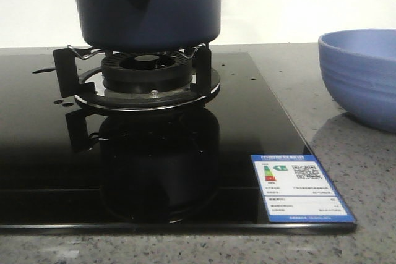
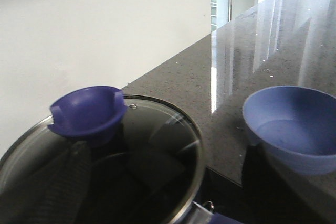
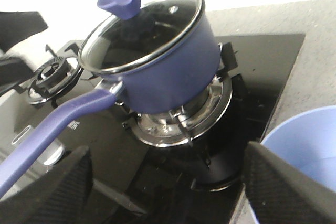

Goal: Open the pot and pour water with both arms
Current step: 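Move the left gripper to the pot lid and grasp its purple knob, then lift the glass lid up off the blue pot with the left gripper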

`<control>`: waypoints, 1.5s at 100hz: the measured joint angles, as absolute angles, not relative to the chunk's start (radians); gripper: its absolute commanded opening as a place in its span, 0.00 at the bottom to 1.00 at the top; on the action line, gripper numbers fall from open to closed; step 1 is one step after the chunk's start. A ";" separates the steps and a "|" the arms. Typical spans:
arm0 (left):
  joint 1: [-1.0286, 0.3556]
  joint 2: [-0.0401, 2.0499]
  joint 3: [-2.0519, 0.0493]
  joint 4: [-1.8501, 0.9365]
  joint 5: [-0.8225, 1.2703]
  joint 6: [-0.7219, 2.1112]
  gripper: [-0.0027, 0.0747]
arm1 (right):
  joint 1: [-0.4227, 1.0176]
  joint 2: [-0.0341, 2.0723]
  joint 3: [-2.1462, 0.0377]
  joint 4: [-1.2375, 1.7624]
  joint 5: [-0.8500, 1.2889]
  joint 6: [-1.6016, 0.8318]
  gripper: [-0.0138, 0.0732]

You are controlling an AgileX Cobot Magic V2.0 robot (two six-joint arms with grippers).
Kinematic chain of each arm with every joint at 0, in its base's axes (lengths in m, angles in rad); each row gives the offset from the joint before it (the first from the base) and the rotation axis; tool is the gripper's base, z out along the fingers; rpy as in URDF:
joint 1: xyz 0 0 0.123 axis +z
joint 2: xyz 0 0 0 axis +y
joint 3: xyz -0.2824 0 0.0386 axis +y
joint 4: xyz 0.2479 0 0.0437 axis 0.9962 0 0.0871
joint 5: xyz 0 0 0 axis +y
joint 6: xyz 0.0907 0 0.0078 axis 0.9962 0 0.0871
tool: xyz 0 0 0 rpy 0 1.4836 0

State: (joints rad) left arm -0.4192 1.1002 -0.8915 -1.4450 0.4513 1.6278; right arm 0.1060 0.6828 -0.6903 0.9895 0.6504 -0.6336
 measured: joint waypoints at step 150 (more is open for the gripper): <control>-0.206 1.529 -1.081 -1.767 0.872 2.012 0.71 | 0.106 0.683 -0.690 0.998 0.638 -0.636 0.77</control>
State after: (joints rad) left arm -0.2060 1.5290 -1.0811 -1.7674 0.8718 2.0120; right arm 0.1060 0.6828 -0.6903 0.9977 0.6376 -0.6359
